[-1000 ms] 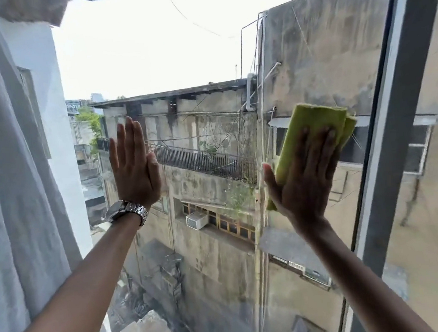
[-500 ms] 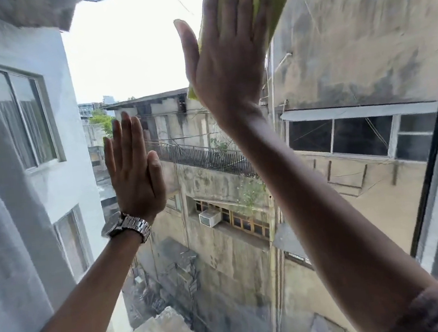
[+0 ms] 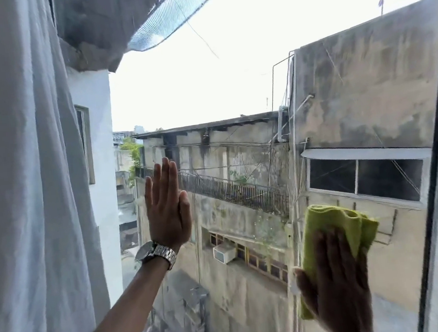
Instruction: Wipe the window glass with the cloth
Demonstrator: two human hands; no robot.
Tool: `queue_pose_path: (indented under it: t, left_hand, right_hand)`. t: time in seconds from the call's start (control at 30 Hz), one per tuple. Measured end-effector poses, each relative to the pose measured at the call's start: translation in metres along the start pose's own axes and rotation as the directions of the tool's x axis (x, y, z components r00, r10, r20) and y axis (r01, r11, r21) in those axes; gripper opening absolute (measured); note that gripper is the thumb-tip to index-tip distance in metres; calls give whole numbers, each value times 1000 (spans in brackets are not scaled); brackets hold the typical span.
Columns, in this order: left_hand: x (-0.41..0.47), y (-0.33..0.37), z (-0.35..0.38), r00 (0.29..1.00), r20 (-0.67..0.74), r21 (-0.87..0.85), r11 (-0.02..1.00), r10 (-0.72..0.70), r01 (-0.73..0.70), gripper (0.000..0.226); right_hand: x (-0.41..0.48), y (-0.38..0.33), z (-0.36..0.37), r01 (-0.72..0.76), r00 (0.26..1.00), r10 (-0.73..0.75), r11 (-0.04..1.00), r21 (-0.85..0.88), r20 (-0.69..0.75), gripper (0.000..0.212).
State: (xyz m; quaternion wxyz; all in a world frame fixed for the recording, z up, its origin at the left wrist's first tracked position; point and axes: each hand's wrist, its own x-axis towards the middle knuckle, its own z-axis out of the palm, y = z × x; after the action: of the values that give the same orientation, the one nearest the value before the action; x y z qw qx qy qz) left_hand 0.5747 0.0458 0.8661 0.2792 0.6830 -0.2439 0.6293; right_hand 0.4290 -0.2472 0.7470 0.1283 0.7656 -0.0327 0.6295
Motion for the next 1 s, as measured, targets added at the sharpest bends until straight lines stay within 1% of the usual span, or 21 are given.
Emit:
queue_pose_path:
  t: [0.1,0.23,0.3,0.37,0.47,0.53,0.6,0.67,0.73,0.8,0.87,0.93,1.0]
  left_hand:
    - [1,-3,2,1000,-5,-2,1000,-5,5,62]
    - [-1,-5,6,1000,-10,-2,1000,-19,19,61]
    - [0,-3,7,1000,-12,-1,1000,-22,22,61]
    - [0,-5,8,1000,-11,0,1000,-22,22,61]
    - [-2,-7,9,1000,-10,2,1000,-20,20,61]
    - [-2,-7,7,1000,-11,5,1000,-25,25,60]
    - [-3,-7,6,1000,-10,15,1000,-23,24,60]
    - [-3,-7,6,1000,-23,16,1000,-8,9,61]
    - [-3,-7,6,999,-39,19,1000,4,-4,60]
    - [-3,-7,7,999,-43,23,1000,5,-4,60]
    - [-2,-5,6,999,-42,23,1000,1,0,60]
    - [-2,-5,6,999,-46,18,1000,7,-6,60]
    - [-3,-6,7,998,-56,16,1000,21,-21,60]
  right_hand:
    - [49,38,-17,-146,989,146,989,-2,-25,83]
    - [157,19,-29,-283,955,279,959,-27,-102,89]
    - [211,-5,-27,-304,944,297,952,-33,-146,92]
    - [254,-40,-22,-302,939,298,953,1,-169,99]
    - [285,-100,-14,-219,958,228,973,70,-174,112]
    - [275,-128,-7,-134,976,147,987,85,-163,111]
    - [243,-145,2,-42,992,52,995,93,-115,105]
    - [195,-155,10,61,998,-59,996,64,-38,94]
    - [141,-156,16,135,990,-136,991,9,22,78]
    - [87,-142,20,156,987,-155,987,-26,53,68]
    - [48,-113,18,164,985,-161,985,-54,60,67]
    - [31,-82,12,163,986,-160,985,-48,52,70]
    - [43,-60,6,99,995,-99,995,-31,14,72]
